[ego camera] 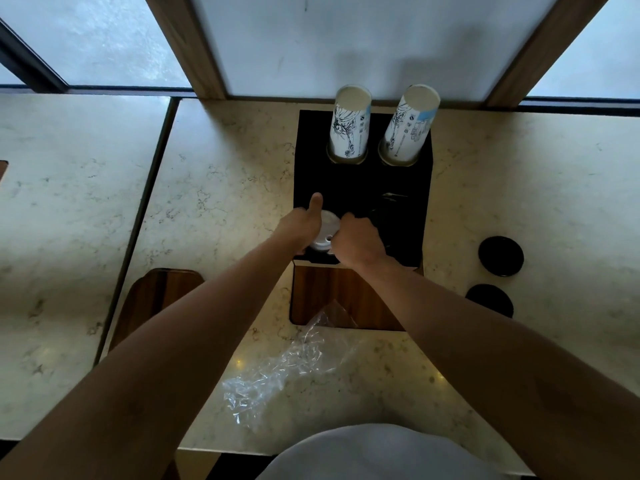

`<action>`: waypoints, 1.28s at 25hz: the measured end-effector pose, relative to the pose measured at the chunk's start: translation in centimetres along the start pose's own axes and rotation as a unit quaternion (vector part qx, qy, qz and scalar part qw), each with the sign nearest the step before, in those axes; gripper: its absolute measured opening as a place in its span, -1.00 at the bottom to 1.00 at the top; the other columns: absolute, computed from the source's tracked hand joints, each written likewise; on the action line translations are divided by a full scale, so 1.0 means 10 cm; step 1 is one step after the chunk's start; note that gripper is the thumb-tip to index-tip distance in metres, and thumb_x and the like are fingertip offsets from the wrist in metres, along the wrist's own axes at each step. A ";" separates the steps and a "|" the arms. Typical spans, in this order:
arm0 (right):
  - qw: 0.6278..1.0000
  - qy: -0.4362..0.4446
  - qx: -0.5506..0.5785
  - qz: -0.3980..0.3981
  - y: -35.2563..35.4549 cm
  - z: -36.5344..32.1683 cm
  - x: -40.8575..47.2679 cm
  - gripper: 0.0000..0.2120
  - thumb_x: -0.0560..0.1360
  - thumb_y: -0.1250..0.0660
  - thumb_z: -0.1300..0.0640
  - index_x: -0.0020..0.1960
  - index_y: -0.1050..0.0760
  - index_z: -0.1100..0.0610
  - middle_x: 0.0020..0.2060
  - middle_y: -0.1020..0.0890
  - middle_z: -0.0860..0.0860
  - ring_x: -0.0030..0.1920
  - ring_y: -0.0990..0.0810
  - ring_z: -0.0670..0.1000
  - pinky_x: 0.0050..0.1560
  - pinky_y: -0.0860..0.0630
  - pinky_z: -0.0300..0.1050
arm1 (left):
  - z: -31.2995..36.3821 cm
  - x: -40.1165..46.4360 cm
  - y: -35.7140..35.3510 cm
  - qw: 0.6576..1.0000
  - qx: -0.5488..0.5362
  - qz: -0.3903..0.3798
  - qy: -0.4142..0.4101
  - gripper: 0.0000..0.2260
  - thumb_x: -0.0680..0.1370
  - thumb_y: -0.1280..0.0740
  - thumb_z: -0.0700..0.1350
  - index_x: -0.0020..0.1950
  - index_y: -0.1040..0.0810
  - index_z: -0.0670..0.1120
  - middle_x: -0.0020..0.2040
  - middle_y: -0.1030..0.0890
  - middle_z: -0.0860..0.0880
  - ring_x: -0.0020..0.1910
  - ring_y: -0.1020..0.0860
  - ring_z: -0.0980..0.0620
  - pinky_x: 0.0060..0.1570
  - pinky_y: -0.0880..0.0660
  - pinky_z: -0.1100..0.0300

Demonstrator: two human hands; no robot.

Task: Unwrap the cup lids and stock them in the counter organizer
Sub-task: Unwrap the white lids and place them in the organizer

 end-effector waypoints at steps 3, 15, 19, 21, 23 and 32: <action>0.996 0.055 0.029 0.064 -0.02 0.10 -0.21 -0.71 0.64 -0.22 0.11 0.26 -0.49 0.27 0.05 -0.66 0.22 -0.02 -0.68 0.16 -0.12 -0.64 0.01 | -0.16 -0.13 0.10 0.983 0.095 0.098 -0.120 -0.47 0.67 0.06 0.27 0.03 -0.50 -0.10 -0.05 -0.64 -0.18 -0.29 -0.52 0.01 -0.36 -0.34 0.14; 0.997 -0.023 0.078 0.013 -0.47 0.72 -0.93 -0.77 0.55 -0.24 0.04 -0.24 -0.50 0.09 -0.31 -0.61 0.02 -0.28 -0.58 0.05 -0.32 -0.43 -0.11 | -1.46 -0.85 -0.03 0.986 0.127 0.050 -0.094 -0.59 0.69 -0.11 0.08 -0.07 -0.58 -0.18 -0.16 -0.63 -0.11 -0.13 -0.59 -0.14 -0.24 -0.45 0.11; 0.990 -0.055 0.105 -0.074 -0.69 0.95 -1.02 -0.64 0.56 -0.19 -0.03 -0.07 -0.58 0.25 -0.11 -0.66 0.16 -0.08 -0.62 0.17 -0.11 -0.50 0.01 | -1.99 -1.26 -0.09 0.992 0.092 0.041 -0.076 -0.52 0.64 -0.06 0.32 -0.08 -0.52 -0.04 -0.19 -0.55 0.06 -0.15 -0.53 0.01 -0.22 -0.39 0.12; 0.983 -0.049 0.152 -0.093 -0.78 0.98 -1.07 -0.65 0.54 -0.19 -0.03 -0.03 -0.63 0.19 -0.04 -0.68 0.14 -0.06 -0.63 0.07 -0.18 -0.46 -0.04 | -2.26 -1.43 -0.10 0.985 0.098 0.112 -0.085 -0.49 0.65 -0.07 0.28 0.08 -0.59 -0.11 0.00 -0.62 -0.09 0.04 -0.55 -0.10 0.02 -0.46 0.01; 0.980 -0.038 0.163 -0.110 -0.85 0.99 -1.11 -0.72 0.53 -0.21 -0.06 -0.08 -0.65 0.03 -0.10 -0.66 -0.03 -0.12 -0.57 -0.11 -0.25 -0.38 -0.15 | -2.51 -1.64 -0.12 0.974 0.081 0.212 -0.025 -0.49 0.68 -0.07 0.20 0.28 -0.54 -0.18 0.22 -0.55 -0.22 0.23 -0.46 -0.19 0.18 -0.36 -0.05; 0.987 0.144 0.033 -0.064 -1.03 0.75 -1.08 -0.85 0.47 -0.37 0.08 -0.19 -0.66 0.12 -0.30 -0.65 0.09 -0.25 -0.63 0.11 -0.25 -0.50 -0.05 | -2.86 -1.88 -0.27 0.864 -0.385 0.200 0.257 -0.70 0.63 -0.21 -0.02 -0.03 -0.55 -0.25 -0.24 -0.57 -0.20 -0.38 -0.52 -0.13 -0.28 -0.51 0.07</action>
Point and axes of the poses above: each hand's wrist, its own x-axis towards the middle knuckle, its own y-axis out of the back of the hand, z = x × y, the point moved 2 cm from there along x, towards the middle knuckle
